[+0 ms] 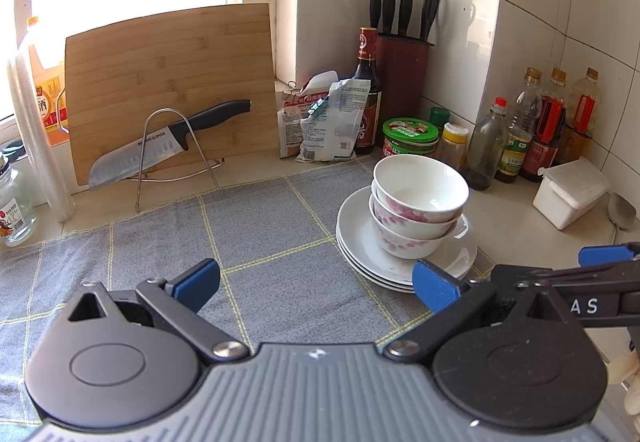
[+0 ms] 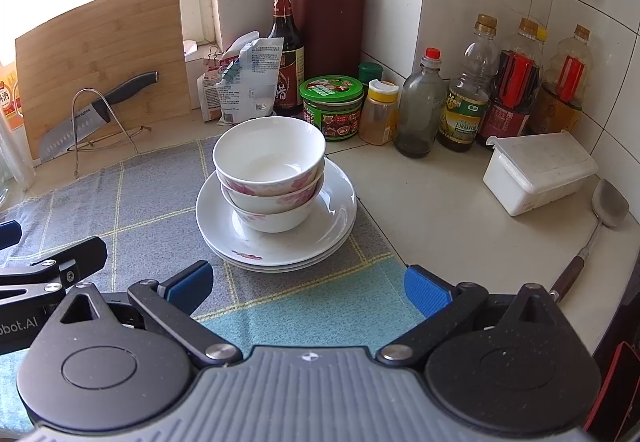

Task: Organize plates and bowls

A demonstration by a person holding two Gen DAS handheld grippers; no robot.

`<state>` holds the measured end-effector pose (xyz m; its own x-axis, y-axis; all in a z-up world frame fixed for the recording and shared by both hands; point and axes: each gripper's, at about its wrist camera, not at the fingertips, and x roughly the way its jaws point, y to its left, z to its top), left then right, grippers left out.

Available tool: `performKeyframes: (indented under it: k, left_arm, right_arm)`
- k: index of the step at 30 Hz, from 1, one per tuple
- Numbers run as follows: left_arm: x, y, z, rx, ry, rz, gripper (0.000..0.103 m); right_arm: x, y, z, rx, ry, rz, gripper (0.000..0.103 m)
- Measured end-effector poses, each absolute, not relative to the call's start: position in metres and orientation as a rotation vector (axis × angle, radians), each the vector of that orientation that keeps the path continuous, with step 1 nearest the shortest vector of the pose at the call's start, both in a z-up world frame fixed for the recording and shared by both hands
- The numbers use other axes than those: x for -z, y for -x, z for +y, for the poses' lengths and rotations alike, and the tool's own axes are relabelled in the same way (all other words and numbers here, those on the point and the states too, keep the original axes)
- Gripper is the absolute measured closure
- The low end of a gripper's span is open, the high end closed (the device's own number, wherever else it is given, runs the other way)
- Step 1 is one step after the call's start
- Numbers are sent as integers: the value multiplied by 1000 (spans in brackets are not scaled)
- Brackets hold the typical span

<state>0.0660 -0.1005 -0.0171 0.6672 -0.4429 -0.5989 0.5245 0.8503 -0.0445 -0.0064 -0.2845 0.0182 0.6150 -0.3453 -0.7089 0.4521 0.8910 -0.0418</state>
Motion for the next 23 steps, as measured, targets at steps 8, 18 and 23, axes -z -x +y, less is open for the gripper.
performKeyframes:
  k: [8,18,23]
  left_arm:
    - [17,-67,-98,548,-135,634,1]
    - [15,-68,-97,550,-134,627,1]
    - [15,-68,-97,551,-131,624,1]
  right_arm:
    - [-19,6,-281,460,-139,781,0]
    - [-22,5,-279,465,-132,775,0]
    - [-22,4,-279,471,-130,773,0]
